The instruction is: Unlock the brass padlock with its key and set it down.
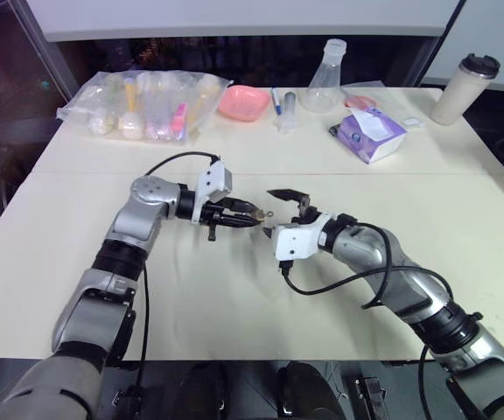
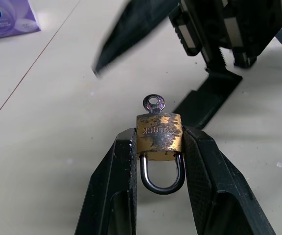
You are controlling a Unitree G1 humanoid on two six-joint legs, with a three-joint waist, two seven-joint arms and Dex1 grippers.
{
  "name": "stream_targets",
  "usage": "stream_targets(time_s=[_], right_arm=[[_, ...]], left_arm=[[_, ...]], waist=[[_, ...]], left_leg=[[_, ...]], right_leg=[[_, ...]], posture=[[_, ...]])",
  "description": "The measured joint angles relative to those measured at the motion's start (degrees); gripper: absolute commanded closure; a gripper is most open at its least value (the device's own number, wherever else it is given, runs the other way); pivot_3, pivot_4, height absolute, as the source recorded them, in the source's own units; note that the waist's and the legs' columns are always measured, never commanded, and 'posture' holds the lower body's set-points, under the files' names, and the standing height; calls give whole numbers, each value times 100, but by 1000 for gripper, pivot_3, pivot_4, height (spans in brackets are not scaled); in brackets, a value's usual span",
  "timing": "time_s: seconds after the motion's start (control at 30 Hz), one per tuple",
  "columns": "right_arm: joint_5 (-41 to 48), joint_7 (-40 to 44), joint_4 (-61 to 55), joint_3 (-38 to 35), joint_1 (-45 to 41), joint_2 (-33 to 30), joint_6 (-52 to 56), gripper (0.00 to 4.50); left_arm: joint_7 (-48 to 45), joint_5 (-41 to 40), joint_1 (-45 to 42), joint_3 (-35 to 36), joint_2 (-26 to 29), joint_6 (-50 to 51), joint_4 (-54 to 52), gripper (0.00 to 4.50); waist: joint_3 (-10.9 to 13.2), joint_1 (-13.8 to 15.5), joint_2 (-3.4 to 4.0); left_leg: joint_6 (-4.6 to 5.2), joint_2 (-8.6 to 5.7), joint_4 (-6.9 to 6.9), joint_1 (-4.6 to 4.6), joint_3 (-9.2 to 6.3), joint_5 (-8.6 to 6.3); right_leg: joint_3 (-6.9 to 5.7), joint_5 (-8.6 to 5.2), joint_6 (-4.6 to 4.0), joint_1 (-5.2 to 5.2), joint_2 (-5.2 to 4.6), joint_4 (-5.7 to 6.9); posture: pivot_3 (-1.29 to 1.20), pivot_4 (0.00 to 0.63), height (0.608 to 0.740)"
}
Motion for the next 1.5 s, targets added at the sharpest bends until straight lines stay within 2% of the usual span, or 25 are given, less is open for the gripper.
stream_targets(time_s=[0.13, 0.17, 0.47, 0.77, 0.9, 0.97, 1.07, 1.17, 1.37, 1.5], right_arm=[[-91, 115, 9, -26, 1, 22, -88, 4328], [-120, 160, 14, -33, 5, 22, -99, 4421], [-132, 611, -41, -148, 12, 228, 171, 4421], [707, 1981, -281, -506, -255, 452, 1769, 4421], [933, 2307, -286, -561, -444, 520, 2272, 4421], [771, 2166, -162, -469, -514, 460, 1909, 4421], [191, 1615, 5, -231, -518, -7, 443, 4421], [-29, 1114, 136, -255, -384, -344, -868, 3641], [120, 715, 284, -560, -260, -428, -2013, 714], [121, 702, 510, -572, -344, -407, -2300, 714]], left_arm=[[5, 24, 0, -49, 27, -69, 0, 3751], [10, 35, -1, -52, 51, -111, 2, 3751], [66, 198, -2, -111, 42, -443, 120, 3751], [345, 655, 5, -262, -98, -1409, 189, 3751], [424, 782, 18, -301, -99, -1803, 237, 3751], [441, 760, 20, -270, -72, -1778, 237, 3751], [280, 475, 19, -151, -80, -1414, 225, 3751], [-120, 173, -1, -115, 13, -998, 148, 3751], [-476, 21, -142, -122, 39, -613, 183, 3751], [-575, 2, -307, -120, 44, -612, 266, 3751]], waist=[[0, 0, 0], [0, 0, 0], [0, 4, 0], [0, 5, 0], [0, 2, 0], [0, -1, 0], [0, 9, 0], [0, 1, 0], [0, -6, 0], [0, -5, 0]], left_leg=[[-1, 0, 1, 0, 1, 0], [-1, 0, 1, 0, 4, 1], [-3, -1, 2, 0, 6, 2], [2, 0, 3, 1, 5, -1], [6, 0, 3, 0, 6, -3], [6, -1, 3, 0, 8, -3], [5, -3, 3, -6, 11, -3], [-4, -2, 4, -10, 13, 2], [-12, 2, 8, -9, 13, 7], [-12, 1, 9, -9, 15, 7]], right_leg=[[0, 0, 0, -4, 0, 11], [1, 0, 0, -8, -1, 18], [2, 0, 0, -13, -1, 25], [1, 0, 0, -13, -2, 27], [2, 0, 0, -17, -4, 30], [2, 0, 0, -20, -3, 31], [2, 0, 0, -26, -3, 32], [3, 0, 0, -30, -1, 34], [4, 0, 0, -30, 2, 36], [5, 0, 0, -30, 1, 36]], posture=[[0, 150, 715], [0, 150, 715], [0, 150, 715], [0, 150, 715], [0, 150, 715], [0, 150, 715], [0, 150, 715], [0, 150, 715], [0, 150, 715], [0, 150, 715]])
